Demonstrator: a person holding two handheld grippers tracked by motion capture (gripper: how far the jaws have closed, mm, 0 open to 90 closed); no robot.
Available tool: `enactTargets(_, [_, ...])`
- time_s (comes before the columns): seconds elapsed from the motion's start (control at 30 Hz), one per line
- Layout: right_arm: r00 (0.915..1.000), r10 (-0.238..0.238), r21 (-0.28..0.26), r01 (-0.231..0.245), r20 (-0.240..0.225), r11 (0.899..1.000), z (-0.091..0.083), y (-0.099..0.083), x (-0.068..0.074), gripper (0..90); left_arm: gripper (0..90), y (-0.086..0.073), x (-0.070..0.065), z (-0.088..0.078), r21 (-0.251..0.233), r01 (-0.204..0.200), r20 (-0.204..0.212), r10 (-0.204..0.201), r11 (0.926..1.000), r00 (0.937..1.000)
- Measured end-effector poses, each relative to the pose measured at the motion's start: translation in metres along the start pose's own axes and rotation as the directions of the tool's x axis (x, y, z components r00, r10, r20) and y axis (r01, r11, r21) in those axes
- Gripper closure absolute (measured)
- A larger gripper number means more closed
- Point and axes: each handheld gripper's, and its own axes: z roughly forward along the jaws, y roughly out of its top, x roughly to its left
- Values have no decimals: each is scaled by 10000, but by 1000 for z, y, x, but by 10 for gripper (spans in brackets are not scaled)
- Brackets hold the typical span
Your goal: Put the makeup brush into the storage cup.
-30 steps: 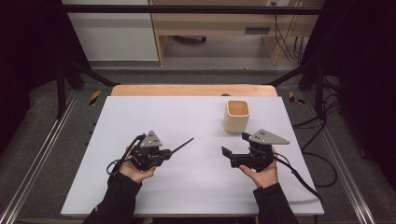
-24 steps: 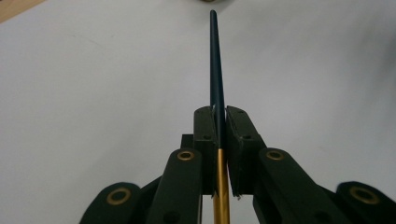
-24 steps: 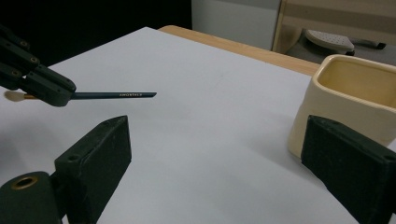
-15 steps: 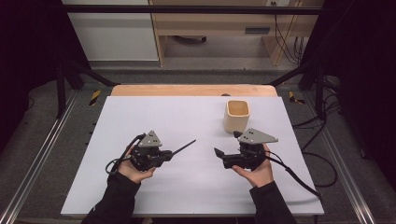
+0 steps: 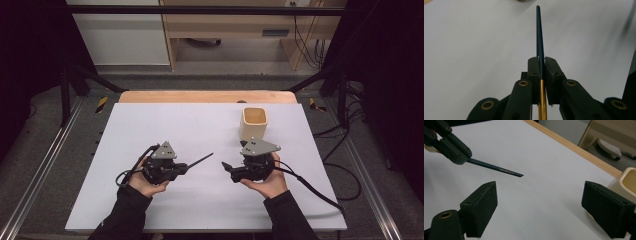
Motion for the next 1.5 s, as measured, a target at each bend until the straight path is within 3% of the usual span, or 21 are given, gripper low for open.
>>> enactTargets(0.33, [9903,-1377,621,1387,-211,9884,6,0,2,158,830,3,0,5,228,-169,181,164,9996,9997])
enactTargets(0.47, [9805,-1951,641,1962,-239,9785,6,0,5,176,830,4,-1,6,259,-200,319,192,9995,9993])
enactTargets(0.6, [9652,-2594,707,2611,-323,9627,8,0,10,191,830,7,-3,7,258,-321,497,308,9992,9983])
enactTargets(0.8, [9508,-3034,839,3080,-629,9477,10,0,13,213,830,12,-7,10,433,-584,687,554,9974,9961])
enactTargets(0.9, [9396,-3323,907,3390,-817,9364,10,1,15,231,830,15,-9,11,488,-666,759,628,9966,9951])
enactTargets(1.07, [9060,-4123,992,4209,-962,9017,10,4,21,242,830,21,-12,12,624,-912,834,859,9939,9928])
enactTargets(1.33, [8767,-4694,1122,4794,-1049,8704,11,4,24,267,830,24,-12,13,729,-931,1023,854,9930,9911])
enactTargets(1.5, [8441,-5255,969,5348,-1067,8394,12,4,26,310,830,26,-13,15,786,-1003,1076,916,9919,9900])
